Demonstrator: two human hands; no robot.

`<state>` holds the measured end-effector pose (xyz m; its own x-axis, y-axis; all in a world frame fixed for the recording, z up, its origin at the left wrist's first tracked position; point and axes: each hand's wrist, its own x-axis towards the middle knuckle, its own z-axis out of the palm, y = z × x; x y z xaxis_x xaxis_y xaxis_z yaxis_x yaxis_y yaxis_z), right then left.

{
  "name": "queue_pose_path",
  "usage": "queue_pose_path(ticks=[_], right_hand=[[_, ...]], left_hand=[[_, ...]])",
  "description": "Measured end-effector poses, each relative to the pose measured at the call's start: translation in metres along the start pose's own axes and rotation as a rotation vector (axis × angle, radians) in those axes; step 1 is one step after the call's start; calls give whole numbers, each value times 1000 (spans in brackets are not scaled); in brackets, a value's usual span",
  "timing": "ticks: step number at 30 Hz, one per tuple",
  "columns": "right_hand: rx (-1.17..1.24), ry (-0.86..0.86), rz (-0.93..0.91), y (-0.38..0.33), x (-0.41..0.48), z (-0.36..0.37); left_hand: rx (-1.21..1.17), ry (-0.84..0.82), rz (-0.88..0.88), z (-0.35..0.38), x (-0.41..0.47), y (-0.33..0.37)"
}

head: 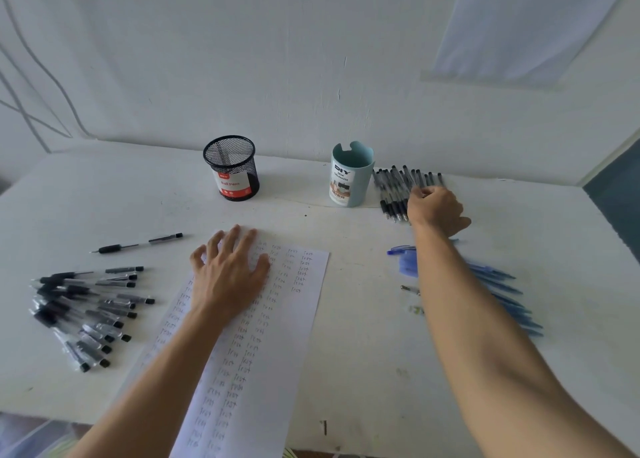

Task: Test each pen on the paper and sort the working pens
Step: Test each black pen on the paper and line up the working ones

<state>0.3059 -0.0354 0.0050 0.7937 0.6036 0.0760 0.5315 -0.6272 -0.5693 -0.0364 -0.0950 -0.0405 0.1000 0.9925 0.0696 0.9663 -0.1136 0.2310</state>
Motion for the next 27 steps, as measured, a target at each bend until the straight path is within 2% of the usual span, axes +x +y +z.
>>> queue_pose_path(ticks=[5, 9, 11, 15, 19, 23, 25, 27], right_hand=[[95, 46, -41, -4, -26, -11], [183, 44, -194, -7, -74, -7], [164, -24, -336, -6, -101, -3], [60, -332, -680, 3, -153, 8], [-93, -470, -804, 16, -183, 7], [-267, -519, -873, 23, -191, 4], [-282, -535, -876, 26, -193, 4], [-277, -530, -880, 29, -195, 4]], left_hand=[[-10, 12, 4, -2, 0, 3], [-22, -1, 0, -2, -1, 1], [-39, -13, -9, -3, -1, 1], [-127, -37, -69, -8, 1, -1], [-308, -15, -139, -18, 4, -4], [-718, 71, -303, -34, 7, -14], [-675, 156, -308, -36, 7, -19], [-455, 248, -318, -38, 6, -25]])
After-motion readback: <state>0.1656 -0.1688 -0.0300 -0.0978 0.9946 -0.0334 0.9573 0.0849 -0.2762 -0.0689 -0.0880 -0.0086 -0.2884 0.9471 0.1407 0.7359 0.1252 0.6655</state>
